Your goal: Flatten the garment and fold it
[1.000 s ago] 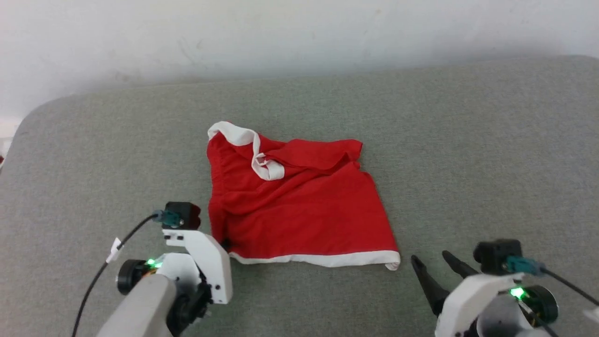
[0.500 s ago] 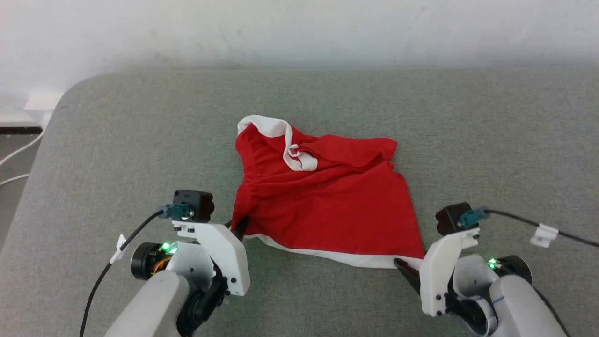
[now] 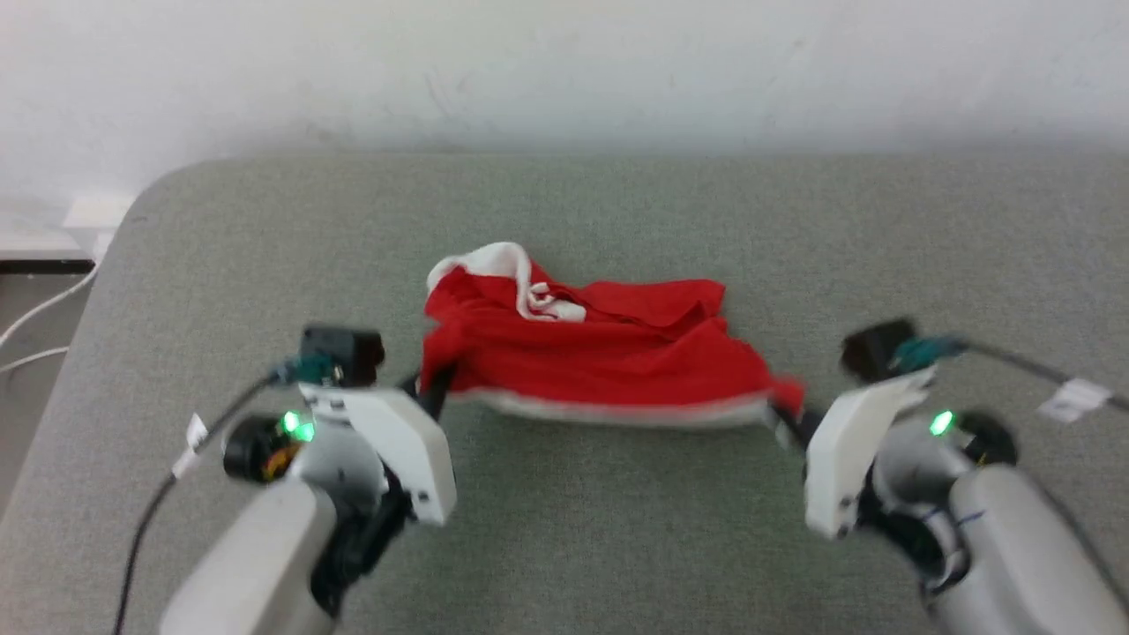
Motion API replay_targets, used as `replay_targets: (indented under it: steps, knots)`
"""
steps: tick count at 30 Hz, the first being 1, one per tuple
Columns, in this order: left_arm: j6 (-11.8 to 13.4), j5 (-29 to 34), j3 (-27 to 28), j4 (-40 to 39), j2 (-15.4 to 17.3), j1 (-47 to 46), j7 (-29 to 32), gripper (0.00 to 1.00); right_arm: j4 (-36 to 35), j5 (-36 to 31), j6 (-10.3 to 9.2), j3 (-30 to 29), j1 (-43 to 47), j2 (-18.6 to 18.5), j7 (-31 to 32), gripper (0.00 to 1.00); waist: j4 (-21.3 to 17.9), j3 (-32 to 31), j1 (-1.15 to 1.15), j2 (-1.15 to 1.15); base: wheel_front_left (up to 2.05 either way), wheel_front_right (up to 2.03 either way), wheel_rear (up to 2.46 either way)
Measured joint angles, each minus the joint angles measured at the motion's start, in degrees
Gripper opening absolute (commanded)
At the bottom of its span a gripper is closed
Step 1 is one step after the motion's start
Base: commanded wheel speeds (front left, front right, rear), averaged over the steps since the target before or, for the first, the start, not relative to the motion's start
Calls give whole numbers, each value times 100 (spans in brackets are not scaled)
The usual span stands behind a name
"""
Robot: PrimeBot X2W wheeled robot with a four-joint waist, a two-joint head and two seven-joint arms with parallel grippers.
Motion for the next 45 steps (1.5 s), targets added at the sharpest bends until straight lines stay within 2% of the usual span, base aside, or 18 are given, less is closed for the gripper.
replay_targets:
  steps: [3,7,11,15,18,21,29,35,41,45]
  knots:
    - [-83,133,73,-309,86,-536,-55,0,-536,-108,0,-227,-373,-216,-419,0,-15,-110,0,0,0,0,0]
    - [-99,331,202,-508,111,-1495,-46,0,-1187,-308,0,-504,-977,-337,-608,0,-37,-207,-1,0,0,0,0]
    - [-191,359,279,-247,29,-2468,71,0,-1450,-392,1,-714,-1728,-325,-537,0,-86,-145,0,0,0,0,0]
    - [-236,404,335,297,-178,-3393,115,0,-1373,-396,1,-876,-2685,-319,-435,0,-137,74,0,0,0,0,0]
    - [-236,525,443,900,-275,-4240,-69,0,-998,-396,2,-926,-3567,-309,-494,0,-179,337,1,0,0,0,0]
    - [-237,720,543,1591,-335,-5025,-463,0,-452,-393,8,-926,-4418,-185,-829,0,-251,663,1,0,0,0,0]
    - [-243,913,657,3399,-634,-6271,-1683,0,1333,-614,15,-721,-5933,154,-2302,0,-548,1524,2,0,0,0,0]
    - [-260,851,746,4467,-882,-6390,-2284,0,2515,-578,14,-338,-6196,355,-3121,0,-796,1982,2,0,0,0,0]
    - [-486,642,834,5265,-1169,-6215,-2685,0,3354,-328,13,136,-6067,412,-3435,0,-910,2239,1,0,0,0,0]
    - [-693,356,978,5660,-1348,-5580,-2902,0,3588,-56,12,568,-5458,390,-3667,0,-881,2201,0,0,0,0,0]
